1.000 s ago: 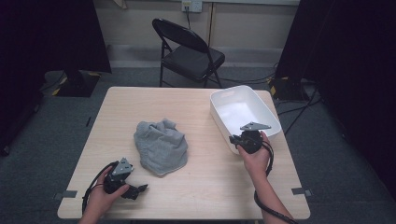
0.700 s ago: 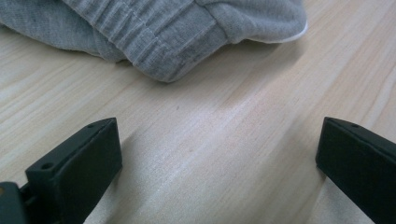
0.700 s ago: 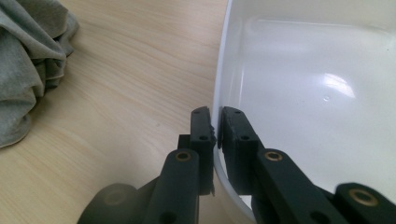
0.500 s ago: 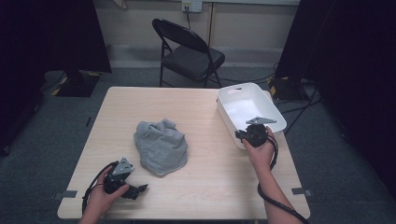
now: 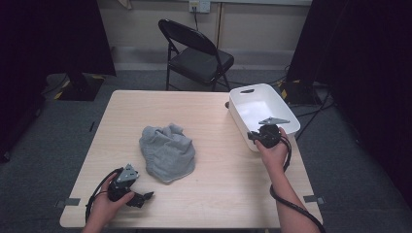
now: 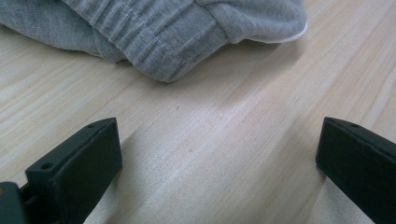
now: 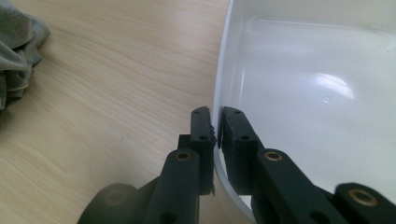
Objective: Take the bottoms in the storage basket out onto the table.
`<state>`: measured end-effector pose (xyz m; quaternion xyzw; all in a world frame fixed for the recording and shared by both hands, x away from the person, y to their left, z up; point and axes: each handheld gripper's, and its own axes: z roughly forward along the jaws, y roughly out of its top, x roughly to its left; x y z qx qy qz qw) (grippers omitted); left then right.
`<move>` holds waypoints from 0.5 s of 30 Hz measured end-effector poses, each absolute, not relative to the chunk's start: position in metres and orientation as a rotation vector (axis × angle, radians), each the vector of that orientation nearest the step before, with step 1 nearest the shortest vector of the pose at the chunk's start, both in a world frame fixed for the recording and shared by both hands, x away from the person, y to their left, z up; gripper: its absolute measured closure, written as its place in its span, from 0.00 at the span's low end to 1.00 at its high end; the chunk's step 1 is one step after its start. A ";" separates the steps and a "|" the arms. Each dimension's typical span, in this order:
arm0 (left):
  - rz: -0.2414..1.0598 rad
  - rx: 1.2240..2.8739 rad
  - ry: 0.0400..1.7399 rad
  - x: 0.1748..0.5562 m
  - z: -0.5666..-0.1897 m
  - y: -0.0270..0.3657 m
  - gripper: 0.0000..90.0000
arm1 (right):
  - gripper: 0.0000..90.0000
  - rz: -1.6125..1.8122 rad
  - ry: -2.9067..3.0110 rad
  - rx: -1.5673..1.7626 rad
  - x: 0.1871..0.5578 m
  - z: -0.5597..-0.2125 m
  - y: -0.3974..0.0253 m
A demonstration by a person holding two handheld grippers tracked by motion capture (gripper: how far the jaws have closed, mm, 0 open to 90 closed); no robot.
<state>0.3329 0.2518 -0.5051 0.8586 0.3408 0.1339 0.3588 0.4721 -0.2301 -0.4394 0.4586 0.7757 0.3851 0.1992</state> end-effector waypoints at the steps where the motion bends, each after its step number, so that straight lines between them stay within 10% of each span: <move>1: 0.345 2.214 0.880 0.333 -0.505 0.252 0.00 | 0.93 1.079 2.168 1.285 0.473 -0.439 -0.231; 15: 0.345 2.215 0.878 0.333 -0.505 0.252 0.00 | 0.93 1.065 2.166 1.277 0.486 -0.439 -0.232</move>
